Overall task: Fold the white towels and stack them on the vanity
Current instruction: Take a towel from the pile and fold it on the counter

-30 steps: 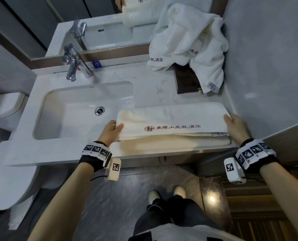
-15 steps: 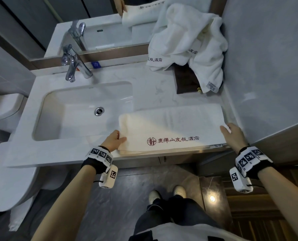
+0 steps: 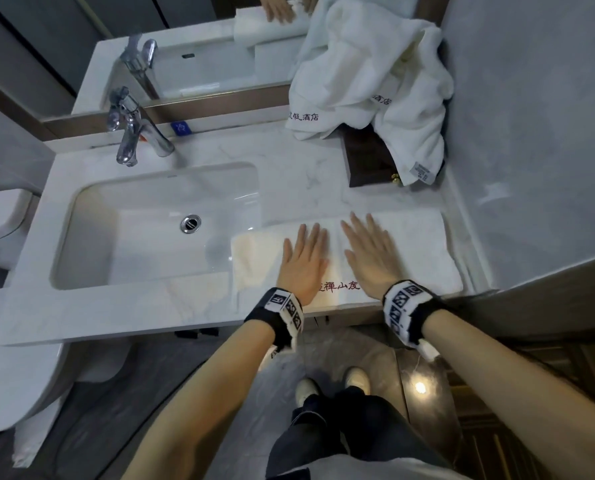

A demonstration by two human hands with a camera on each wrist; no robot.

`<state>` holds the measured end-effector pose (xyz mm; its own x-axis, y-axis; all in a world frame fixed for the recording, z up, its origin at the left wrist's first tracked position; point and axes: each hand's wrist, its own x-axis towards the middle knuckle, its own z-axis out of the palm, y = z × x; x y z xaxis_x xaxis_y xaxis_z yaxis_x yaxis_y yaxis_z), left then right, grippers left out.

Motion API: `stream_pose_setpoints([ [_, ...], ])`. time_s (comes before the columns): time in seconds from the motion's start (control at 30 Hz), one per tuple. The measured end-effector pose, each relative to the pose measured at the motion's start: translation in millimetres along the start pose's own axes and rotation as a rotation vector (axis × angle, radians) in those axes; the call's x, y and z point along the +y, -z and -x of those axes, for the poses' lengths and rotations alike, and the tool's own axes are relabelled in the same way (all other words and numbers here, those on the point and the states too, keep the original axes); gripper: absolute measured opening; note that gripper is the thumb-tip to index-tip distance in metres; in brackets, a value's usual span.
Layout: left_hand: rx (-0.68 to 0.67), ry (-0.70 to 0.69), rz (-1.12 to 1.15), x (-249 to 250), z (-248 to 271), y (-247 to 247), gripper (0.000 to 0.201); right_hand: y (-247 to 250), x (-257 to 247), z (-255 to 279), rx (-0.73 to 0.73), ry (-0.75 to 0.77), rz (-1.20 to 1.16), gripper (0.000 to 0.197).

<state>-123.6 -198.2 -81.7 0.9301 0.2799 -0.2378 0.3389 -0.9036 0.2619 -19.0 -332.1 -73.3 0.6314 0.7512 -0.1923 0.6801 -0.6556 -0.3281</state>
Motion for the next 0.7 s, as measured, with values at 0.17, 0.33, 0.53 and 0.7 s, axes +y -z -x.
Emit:
stream_pose_setpoints([
  [0.17, -0.005, 0.064, -0.098, -8, -8, -15, 0.058, -29, 8, -8, -0.037, -0.027, 0.125, 0.058],
  [0.33, 0.004, 0.134, -0.068, -35, -5, -11, 0.064, -26, 32, -7, 0.010, -0.042, 0.156, 0.061],
  [0.53, 0.031, 0.331, 0.062, -79, 19, -1, 0.070, -9, 73, 13, 0.071, -0.192, 0.146, 0.061],
  [0.7, 0.034, 0.421, 0.041, -85, 25, 13, 0.078, 6, 83, 30, 0.121, -0.358, 0.002, 0.062],
])
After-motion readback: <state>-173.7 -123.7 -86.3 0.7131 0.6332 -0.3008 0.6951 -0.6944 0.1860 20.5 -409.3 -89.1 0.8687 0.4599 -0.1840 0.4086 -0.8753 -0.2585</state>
